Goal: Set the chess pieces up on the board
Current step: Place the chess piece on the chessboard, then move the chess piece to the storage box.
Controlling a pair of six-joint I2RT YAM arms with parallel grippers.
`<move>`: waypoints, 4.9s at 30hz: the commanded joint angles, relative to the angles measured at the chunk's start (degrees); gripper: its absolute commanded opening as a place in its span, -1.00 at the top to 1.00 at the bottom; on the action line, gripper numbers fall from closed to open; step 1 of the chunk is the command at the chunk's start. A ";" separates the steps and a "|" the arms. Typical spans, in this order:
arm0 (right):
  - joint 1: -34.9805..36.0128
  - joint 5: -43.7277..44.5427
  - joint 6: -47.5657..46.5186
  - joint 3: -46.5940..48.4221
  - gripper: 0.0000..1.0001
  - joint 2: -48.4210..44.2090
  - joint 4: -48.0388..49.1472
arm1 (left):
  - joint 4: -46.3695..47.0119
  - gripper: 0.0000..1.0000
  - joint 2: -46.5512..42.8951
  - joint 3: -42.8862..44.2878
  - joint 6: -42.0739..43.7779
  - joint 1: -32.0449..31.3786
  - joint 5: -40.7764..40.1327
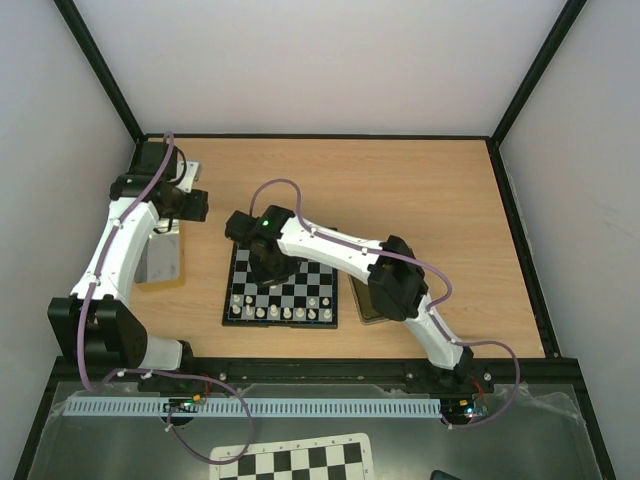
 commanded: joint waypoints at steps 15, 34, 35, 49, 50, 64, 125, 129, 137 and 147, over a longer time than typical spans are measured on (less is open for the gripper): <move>1.94 1.61 -0.19 6.75 0.96 5.70 0.01 | -0.23 -0.24 1.98 1.81 -1.54 2.84 -0.79; 0.93 5.51 -0.05 4.66 0.67 8.26 2.54 | -1.75 -0.22 0.12 1.43 -0.82 3.02 1.19; 0.90 5.55 0.01 4.65 0.57 8.10 2.50 | -1.86 -0.22 0.04 1.37 -0.80 3.02 1.23; -2.62 11.71 3.29 2.64 0.35 -2.44 2.18 | -5.00 -0.07 -1.69 5.51 2.08 1.41 2.77; -3.69 12.45 3.84 1.51 0.34 -4.76 2.18 | -5.89 -0.03 -1.68 6.23 3.36 0.43 2.86; -20.89 13.41 5.02 -28.31 0.20 -37.78 7.63 | -23.80 0.03 -7.90 1.48 32.45 -23.17 9.06; -22.99 11.53 7.93 -41.23 0.21 -44.29 9.99 | 11.55 0.53 6.12 -24.20 49.05 -31.39 6.15; -23.02 11.78 7.76 -41.11 0.21 -44.43 9.43 | 12.95 0.53 6.71 -24.32 49.01 -30.85 5.64; -23.22 12.03 7.49 -41.01 0.21 -44.36 8.92 | 13.31 0.54 8.16 -24.29 49.67 -30.30 5.53; -23.52 11.98 7.00 -41.45 0.22 -43.75 9.41 | 12.58 0.62 8.04 -24.78 49.69 -30.16 6.30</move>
